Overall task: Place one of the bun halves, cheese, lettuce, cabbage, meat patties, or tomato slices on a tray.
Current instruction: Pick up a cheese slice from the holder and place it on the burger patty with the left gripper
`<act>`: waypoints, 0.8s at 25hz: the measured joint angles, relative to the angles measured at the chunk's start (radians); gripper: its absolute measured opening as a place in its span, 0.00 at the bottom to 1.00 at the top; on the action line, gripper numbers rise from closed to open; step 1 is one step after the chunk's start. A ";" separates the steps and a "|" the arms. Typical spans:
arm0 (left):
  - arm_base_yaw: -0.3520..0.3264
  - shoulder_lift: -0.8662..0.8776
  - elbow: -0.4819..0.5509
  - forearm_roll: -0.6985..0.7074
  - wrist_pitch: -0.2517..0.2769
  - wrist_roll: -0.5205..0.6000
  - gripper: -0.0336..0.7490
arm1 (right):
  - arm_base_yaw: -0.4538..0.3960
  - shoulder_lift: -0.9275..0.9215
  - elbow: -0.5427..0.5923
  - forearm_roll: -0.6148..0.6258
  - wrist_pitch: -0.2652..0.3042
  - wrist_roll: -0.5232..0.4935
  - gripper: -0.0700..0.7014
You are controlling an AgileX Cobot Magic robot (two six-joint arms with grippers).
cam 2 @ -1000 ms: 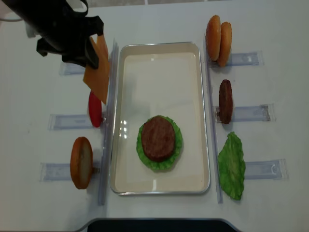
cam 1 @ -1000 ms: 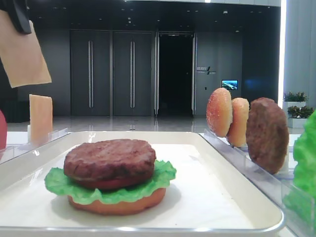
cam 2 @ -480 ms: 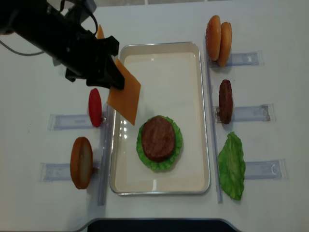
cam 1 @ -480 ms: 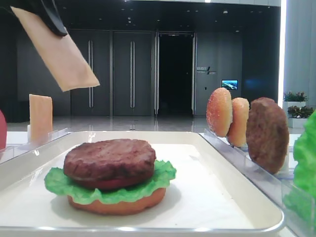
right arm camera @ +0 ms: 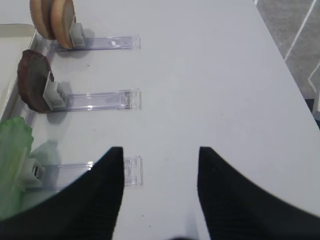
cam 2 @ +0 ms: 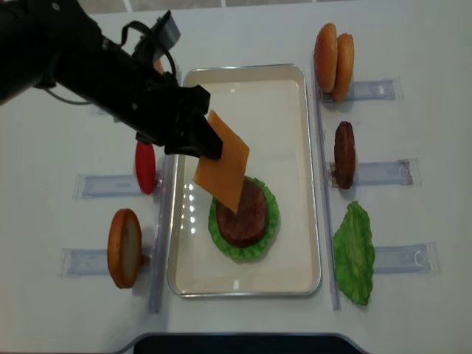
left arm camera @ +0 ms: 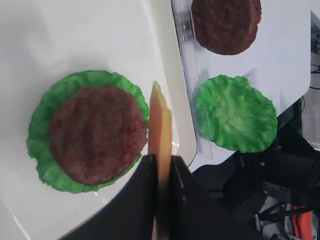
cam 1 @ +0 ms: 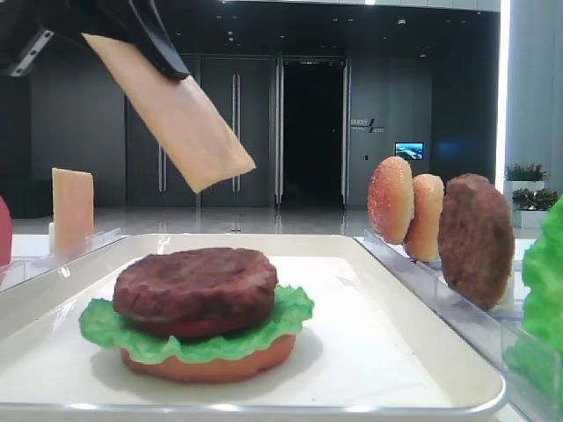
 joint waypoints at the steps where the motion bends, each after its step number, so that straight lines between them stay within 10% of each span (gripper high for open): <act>1: -0.014 0.013 0.000 -0.009 -0.004 0.004 0.08 | 0.000 0.000 0.000 0.000 0.000 0.000 0.55; 20: -0.077 0.162 0.000 -0.055 -0.053 0.062 0.08 | 0.000 0.000 0.000 0.000 0.000 0.000 0.55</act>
